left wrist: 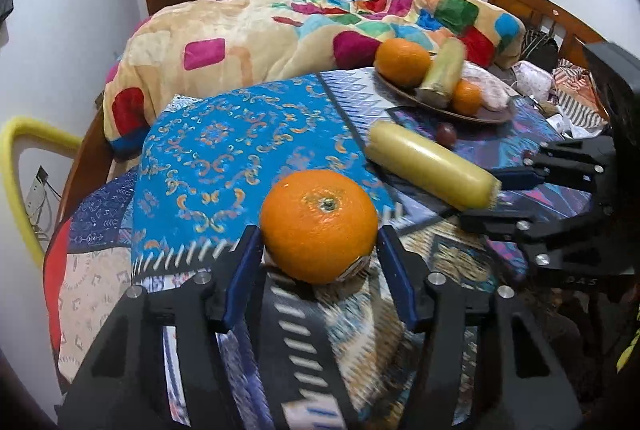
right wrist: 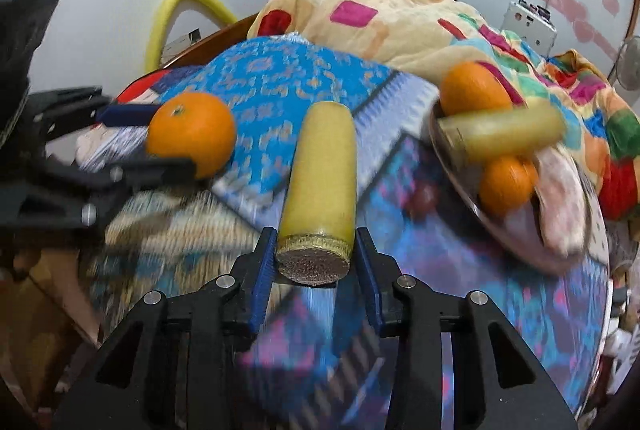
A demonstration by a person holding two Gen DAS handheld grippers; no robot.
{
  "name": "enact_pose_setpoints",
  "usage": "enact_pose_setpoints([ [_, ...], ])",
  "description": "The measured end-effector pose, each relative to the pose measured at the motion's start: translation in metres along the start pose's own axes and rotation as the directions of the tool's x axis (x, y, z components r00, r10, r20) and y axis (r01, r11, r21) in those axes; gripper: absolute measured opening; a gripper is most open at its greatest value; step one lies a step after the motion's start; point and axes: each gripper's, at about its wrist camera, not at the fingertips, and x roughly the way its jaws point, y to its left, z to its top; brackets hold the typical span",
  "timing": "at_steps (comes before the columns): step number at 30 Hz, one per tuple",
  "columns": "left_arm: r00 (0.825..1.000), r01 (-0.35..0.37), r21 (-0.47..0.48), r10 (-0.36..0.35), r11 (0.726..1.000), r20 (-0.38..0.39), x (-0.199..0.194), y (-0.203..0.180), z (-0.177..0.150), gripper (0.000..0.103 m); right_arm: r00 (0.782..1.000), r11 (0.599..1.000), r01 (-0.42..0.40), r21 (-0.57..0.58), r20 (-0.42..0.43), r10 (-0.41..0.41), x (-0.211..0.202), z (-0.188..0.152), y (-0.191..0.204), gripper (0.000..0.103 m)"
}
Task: Organize fruits
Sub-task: 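Grasp the yellow vegetable by its end with the right tool and lift it upright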
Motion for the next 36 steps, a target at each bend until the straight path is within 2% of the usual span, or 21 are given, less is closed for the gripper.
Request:
enact_pose_setpoints([
  [1, 1.0, -0.001, 0.003, 0.001, 1.0, 0.01, -0.006, -0.004, -0.002, 0.048, 1.0, 1.0, 0.002, 0.006, -0.003, -0.002, -0.006, -0.007, -0.002, 0.035],
  [4, 0.999, 0.028, 0.007, -0.028, 1.0, 0.017, -0.021, -0.015, -0.005, 0.039, 1.0, 1.0, 0.021, 0.008, -0.01, -0.021, -0.023, -0.026, -0.006, 0.034],
  [6, 1.0, 0.025, 0.022, -0.025, 0.999, 0.004, -0.025, -0.024, -0.007, 0.039, 0.999, 0.999, 0.033, 0.012, -0.02, -0.033, -0.033, -0.039, -0.007, 0.034],
  [8, 1.0, -0.011, 0.015, 0.011, 1.0, -0.007, -0.023, -0.026, -0.008, 0.039, 0.999, 0.999, 0.049, 0.012, -0.022, -0.049, -0.038, -0.045, -0.007, 0.034],
  [11, 1.0, -0.008, -0.01, 0.008, 1.0, -0.022, -0.022, -0.02, -0.01, 0.045, 0.999, 0.999, 0.049, 0.019, -0.002, -0.049, -0.044, -0.041, -0.009, 0.034],
  [13, 1.0, -0.006, -0.021, 0.005, 1.0, -0.03, -0.02, -0.016, -0.011, 0.055, 0.999, 0.999, 0.046, 0.01, 0.012, -0.046, -0.046, -0.036, -0.008, 0.034],
  [17, 0.999, -0.004, -0.045, 0.002, 0.999, -0.039, -0.021, -0.005, -0.013, 0.06, 0.999, 0.999, 0.036, -0.025, 0.034, -0.035, -0.041, -0.022, -0.001, 0.035],
  [19, 0.999, 0.01, -0.054, -0.012, 0.998, -0.032, -0.022, 0.0, -0.013, 0.074, 0.999, 0.998, 0.039, -0.048, 0.039, -0.037, -0.035, -0.016, 0.003, 0.037],
  [21, 1.0, -0.004, -0.055, 0.003, 0.998, -0.021, -0.02, 0.003, -0.012, 0.079, 0.998, 0.997, 0.045, -0.058, 0.04, -0.042, -0.028, -0.013, 0.003, 0.039],
  [26, 0.999, -0.005, -0.047, 0.003, 0.999, -0.039, -0.002, 0.005, -0.002, 0.079, 1.0, 0.999, 0.025, -0.034, 0.016, -0.024, -0.005, -0.004, -0.008, 0.037],
  [29, 0.999, 0.0, -0.029, -0.001, 1.0, -0.045, 0.009, 0.002, 0.003, 0.077, 0.999, 1.0, -0.015, 0.01, 0.028, 0.015, 0.0, -0.001, -0.016, 0.035],
  [31, 0.999, 0.007, -0.011, -0.008, 1.0, -0.04, 0.011, -0.001, 0.005, 0.067, 0.998, 1.0, -0.023, 0.022, 0.05, 0.022, -0.003, -0.001, -0.02, 0.035],
  [36, 0.999, -0.044, 0.042, 0.045, 0.998, -0.03, 0.015, -0.014, 0.006, 0.066, 0.993, 0.998, -0.039, 0.049, 0.113, 0.034, -0.028, -0.007, -0.03, 0.035],
])
